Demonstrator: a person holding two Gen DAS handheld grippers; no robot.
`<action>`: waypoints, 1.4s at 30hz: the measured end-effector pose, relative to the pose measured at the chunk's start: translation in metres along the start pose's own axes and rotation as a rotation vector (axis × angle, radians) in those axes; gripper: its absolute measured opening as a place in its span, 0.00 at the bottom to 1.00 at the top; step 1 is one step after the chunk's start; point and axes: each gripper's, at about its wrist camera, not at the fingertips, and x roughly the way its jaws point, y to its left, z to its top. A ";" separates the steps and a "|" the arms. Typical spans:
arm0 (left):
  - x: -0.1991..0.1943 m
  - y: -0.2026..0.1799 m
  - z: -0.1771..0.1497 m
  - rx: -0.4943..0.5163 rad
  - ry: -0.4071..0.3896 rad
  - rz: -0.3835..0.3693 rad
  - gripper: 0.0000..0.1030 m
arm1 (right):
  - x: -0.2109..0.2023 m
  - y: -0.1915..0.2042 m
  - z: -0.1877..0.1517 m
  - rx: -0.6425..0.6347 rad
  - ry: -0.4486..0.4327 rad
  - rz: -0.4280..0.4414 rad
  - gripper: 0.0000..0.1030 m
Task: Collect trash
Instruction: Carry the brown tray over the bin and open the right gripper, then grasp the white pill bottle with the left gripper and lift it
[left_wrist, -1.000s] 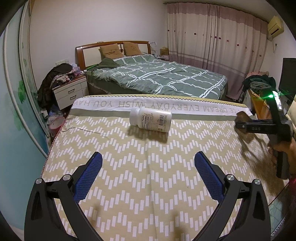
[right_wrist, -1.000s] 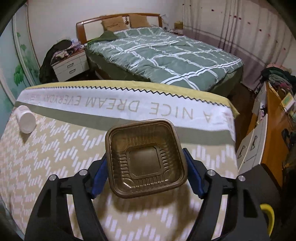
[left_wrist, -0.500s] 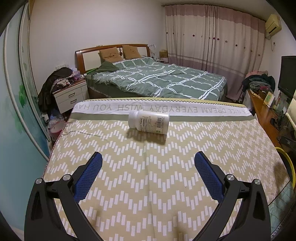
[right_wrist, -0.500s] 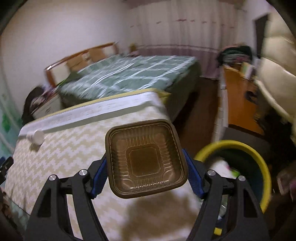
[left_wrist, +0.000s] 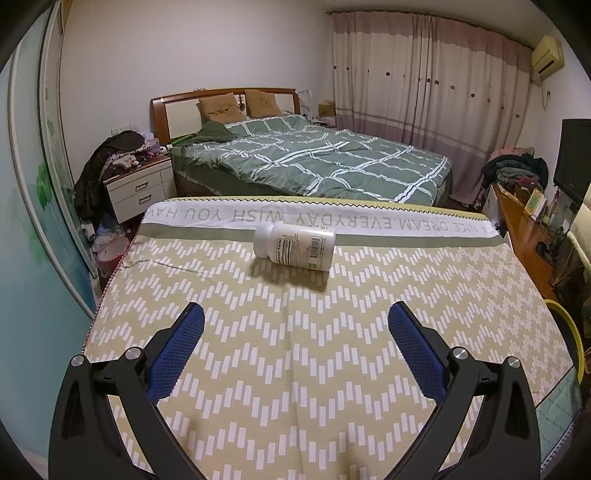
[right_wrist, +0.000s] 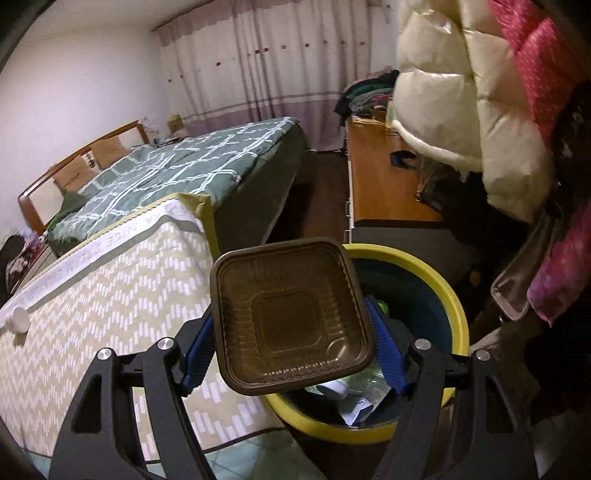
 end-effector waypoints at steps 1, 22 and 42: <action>0.001 -0.001 0.000 0.004 0.003 0.001 0.95 | 0.002 -0.001 0.000 0.008 0.008 -0.007 0.69; -0.007 -0.027 0.017 0.152 0.056 -0.033 0.95 | 0.002 -0.009 -0.002 0.073 0.010 -0.041 0.87; 0.122 -0.007 0.064 0.165 0.212 -0.025 0.95 | 0.004 -0.005 -0.002 0.052 0.014 -0.029 0.87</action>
